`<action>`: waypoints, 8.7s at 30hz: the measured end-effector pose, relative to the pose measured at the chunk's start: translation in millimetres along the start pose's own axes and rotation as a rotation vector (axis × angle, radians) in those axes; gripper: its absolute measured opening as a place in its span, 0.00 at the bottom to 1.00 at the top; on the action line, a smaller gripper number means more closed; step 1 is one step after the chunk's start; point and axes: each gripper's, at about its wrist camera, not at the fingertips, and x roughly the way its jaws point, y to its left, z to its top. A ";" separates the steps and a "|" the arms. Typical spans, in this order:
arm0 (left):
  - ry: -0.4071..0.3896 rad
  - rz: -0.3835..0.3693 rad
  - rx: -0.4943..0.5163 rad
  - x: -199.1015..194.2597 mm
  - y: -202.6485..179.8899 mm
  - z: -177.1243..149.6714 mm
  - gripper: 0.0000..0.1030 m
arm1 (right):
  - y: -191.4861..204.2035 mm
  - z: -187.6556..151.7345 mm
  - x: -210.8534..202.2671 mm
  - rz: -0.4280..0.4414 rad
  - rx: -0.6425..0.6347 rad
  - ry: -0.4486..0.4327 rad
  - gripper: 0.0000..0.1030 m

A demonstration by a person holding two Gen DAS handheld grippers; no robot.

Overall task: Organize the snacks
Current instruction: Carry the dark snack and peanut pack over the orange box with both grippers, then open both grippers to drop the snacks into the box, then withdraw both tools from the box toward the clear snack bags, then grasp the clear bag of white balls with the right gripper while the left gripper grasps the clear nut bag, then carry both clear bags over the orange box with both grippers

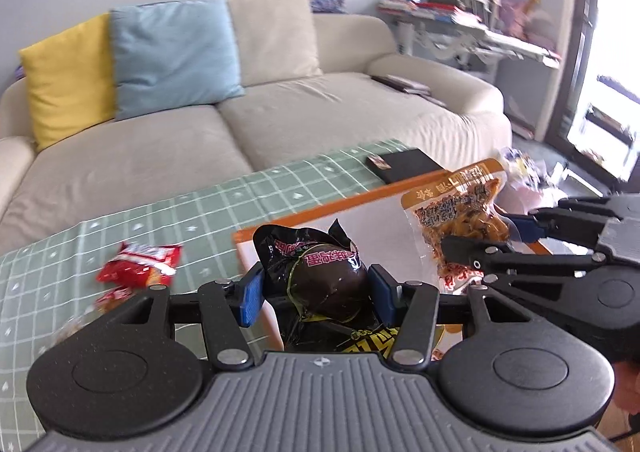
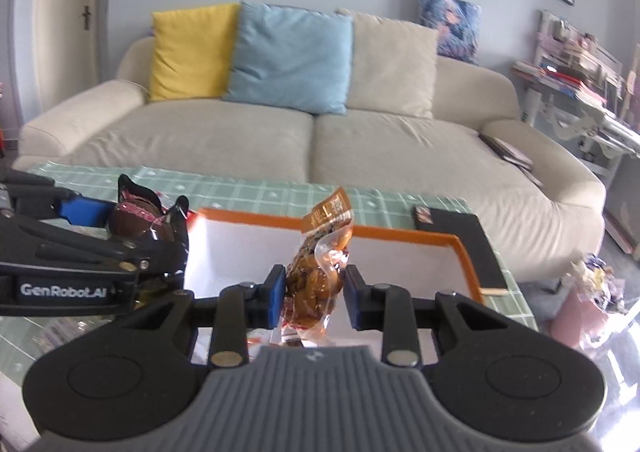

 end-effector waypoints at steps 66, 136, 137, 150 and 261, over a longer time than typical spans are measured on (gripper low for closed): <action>0.025 0.023 0.147 21.7 -22.2 -4.8 0.84 | -37.0 -19.2 29.4 -0.181 0.197 0.185 0.79; 0.251 0.452 -0.446 -51.0 237.4 -192.6 0.70 | 281.2 -58.8 123.4 0.147 0.128 0.449 0.84; 0.252 0.450 -0.447 -50.1 237.8 -193.0 0.70 | 283.2 -58.6 123.4 0.148 0.112 0.442 0.82; 0.180 0.338 -0.476 -41.7 239.1 -177.5 0.70 | 270.0 -46.7 135.2 0.157 0.026 0.385 0.62; -0.012 -0.005 -0.169 -54.5 24.6 -35.4 0.49 | 32.5 -1.7 -27.6 0.018 -0.023 0.010 0.58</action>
